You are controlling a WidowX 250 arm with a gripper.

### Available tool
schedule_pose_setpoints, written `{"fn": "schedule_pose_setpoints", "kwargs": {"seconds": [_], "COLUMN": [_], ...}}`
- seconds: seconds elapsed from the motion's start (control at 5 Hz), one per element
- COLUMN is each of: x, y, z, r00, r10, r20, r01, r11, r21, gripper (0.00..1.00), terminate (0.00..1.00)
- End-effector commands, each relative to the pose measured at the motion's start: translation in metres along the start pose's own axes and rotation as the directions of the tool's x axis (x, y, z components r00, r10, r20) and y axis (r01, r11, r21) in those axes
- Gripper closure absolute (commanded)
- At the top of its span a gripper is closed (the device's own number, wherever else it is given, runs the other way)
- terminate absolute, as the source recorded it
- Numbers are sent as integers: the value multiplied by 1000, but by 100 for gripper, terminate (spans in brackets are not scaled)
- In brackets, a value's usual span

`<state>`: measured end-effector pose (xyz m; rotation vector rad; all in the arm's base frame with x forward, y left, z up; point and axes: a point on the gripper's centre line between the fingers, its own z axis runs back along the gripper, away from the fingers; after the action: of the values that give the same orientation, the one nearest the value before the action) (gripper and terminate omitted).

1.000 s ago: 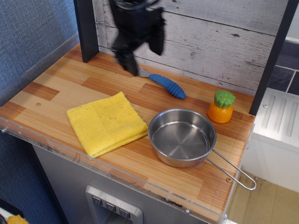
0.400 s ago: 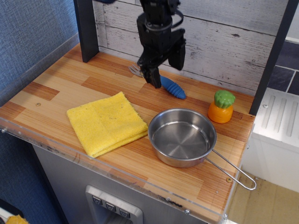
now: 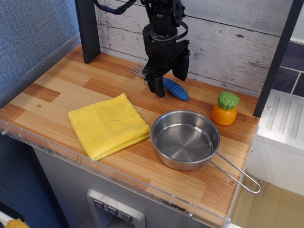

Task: Place blue fork on top of yellow cloth next to pan

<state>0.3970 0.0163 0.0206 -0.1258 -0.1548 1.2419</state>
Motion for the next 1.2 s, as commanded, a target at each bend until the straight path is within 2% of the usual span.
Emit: {"fn": "schedule_pose_setpoints", "kwargs": {"seconds": [0.0,0.6,1.0], "x": [-7,-12,-7], "y": [-7,-7,-7], "z": [12,20,44], "r00": [997,996,993], "r10": [20,2,-3], "r20": [68,86,117], "r01": [-21,-2,6], "r11": [1000,1000,1000], "r21": [7,3,-26], "gripper": [100,100,100], "terminate": [0,0,0]}}
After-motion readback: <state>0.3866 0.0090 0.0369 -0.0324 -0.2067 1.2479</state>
